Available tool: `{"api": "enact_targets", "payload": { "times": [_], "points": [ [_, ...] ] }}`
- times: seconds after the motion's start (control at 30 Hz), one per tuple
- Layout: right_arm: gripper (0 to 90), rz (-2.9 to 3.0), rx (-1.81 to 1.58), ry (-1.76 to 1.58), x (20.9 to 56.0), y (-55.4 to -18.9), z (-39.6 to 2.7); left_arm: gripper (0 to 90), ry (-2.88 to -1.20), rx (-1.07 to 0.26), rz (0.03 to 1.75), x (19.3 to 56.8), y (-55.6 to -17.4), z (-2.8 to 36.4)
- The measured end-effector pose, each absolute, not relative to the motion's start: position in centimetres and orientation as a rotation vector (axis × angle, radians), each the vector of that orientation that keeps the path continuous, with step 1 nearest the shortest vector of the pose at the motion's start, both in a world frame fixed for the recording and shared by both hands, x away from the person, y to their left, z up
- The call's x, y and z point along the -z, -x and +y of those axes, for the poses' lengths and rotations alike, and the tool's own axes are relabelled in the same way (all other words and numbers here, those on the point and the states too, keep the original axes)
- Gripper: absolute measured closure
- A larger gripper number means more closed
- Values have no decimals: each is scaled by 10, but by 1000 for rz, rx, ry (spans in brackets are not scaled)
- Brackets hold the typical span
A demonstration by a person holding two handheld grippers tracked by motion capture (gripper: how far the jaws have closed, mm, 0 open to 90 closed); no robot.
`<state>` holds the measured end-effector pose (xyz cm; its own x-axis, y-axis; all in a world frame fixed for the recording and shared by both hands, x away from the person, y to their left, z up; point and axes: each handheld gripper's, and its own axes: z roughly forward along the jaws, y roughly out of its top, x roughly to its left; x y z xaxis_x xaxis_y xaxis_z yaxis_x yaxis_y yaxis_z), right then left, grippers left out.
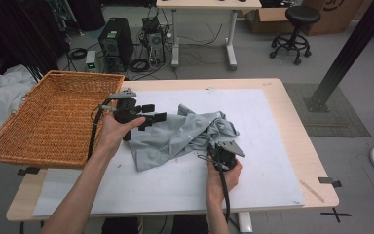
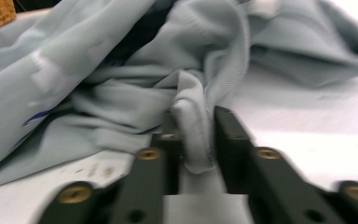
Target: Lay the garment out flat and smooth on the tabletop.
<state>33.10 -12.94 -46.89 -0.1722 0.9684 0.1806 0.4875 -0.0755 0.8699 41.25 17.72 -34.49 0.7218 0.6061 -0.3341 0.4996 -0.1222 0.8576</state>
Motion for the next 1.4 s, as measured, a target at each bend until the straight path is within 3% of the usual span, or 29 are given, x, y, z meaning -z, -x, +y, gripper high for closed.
{"api": "enact_targets", "payload": {
  "times": [0.3, 0.33, 0.43, 0.5, 0.6, 0.7, 0.77, 0.9, 1.1, 1.17, 1.2, 1.23, 1.4],
  "points": [
    [822, 1644, -1183, -1553, 454, -327, -195, 256, -1918, -207, 937, 358, -412, 172],
    [822, 1644, -1183, -1553, 454, -327, -195, 315, -1918, -207, 937, 358, -412, 172],
    [822, 1587, -1082, -1597, 444, -337, -240, 360, -1898, -189, 934, 361, -414, 176],
    [822, 1578, -1058, -1606, 443, -341, -248, 362, -1883, -186, 936, 361, -415, 177],
    [820, 1532, -1004, -1656, 440, -355, -276, 454, -1870, -157, 902, 362, -418, 181],
    [758, 1561, -1043, -1647, 441, -365, -288, 449, -1873, -150, 872, 370, -423, 183],
    [630, 1580, -1109, -1579, 436, -358, -284, 471, -1911, -173, 893, 377, -426, 180],
    [549, 1524, -1241, -1518, 429, -337, -272, 479, -1975, -264, 891, 396, -435, 167],
    [539, 1596, -1373, -1425, 423, -312, -243, 509, -2064, -319, 920, 421, -444, 155],
    [536, 1790, -1477, -1259, 422, -299, -204, 504, -2053, -348, 962, 424, -445, 157],
    [536, 1790, -1477, -1259, 422, -299, -204, 499, -2053, -348, 962, 424, -445, 157],
    [549, 1941, -1499, -1144, 423, -296, -172, 492, -2047, -363, 958, 422, -445, 157],
    [549, 2234, -1529, -958, 430, -312, -113, 481, -2029, -348, 956, 416, -442, 159]
  ]
}}
